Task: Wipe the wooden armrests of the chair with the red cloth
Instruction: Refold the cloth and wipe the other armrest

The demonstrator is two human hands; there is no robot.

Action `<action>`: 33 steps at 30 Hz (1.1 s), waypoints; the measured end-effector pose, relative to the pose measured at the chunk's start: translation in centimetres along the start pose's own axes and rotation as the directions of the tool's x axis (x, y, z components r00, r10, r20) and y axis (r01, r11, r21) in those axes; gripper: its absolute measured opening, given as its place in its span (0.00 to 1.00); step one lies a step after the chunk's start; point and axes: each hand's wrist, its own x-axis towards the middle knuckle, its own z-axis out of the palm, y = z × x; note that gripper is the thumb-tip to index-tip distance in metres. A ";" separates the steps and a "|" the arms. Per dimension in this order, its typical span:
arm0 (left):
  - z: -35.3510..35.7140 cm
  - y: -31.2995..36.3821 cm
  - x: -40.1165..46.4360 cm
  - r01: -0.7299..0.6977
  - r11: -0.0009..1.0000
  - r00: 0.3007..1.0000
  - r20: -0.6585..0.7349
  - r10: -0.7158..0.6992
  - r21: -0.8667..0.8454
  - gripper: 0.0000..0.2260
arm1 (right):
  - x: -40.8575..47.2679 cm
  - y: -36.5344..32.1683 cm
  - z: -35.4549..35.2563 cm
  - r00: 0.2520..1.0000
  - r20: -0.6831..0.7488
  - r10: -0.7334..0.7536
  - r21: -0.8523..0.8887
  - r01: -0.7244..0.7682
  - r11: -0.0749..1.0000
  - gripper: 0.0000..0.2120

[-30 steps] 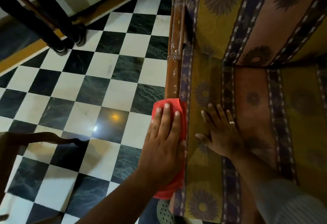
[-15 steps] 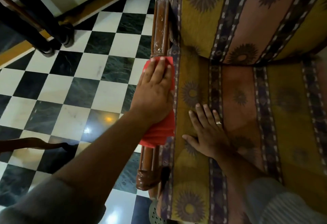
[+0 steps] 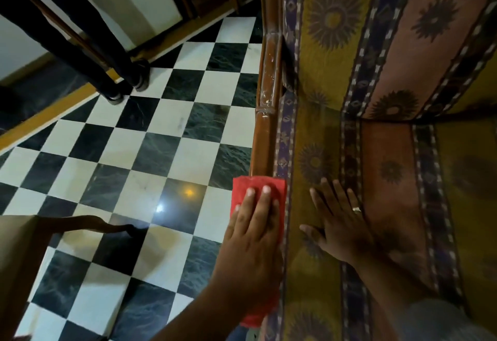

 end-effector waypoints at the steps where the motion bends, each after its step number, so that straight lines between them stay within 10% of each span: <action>1: -0.1 -0.1 0.4 -0.002 1.000 1.000 -0.006 0.002 -0.019 0.31 | 0.1 0.0 0.1 1.000 -0.001 -0.001 -0.003 0.001 1.000 0.44; 16: -3.0 -4.8 17.5 0.029 0.998 1.000 0.012 -0.029 0.057 0.30 | 0.1 0.2 0.5 1.000 0.004 -0.005 -0.032 0.005 0.999 0.44; 33: -1.7 -3.6 14.9 0.156 0.980 0.982 -0.086 -0.168 -0.126 0.30 | 9.4 4.2 -3.1 0.999 -0.018 -0.030 0.027 0.030 0.999 0.44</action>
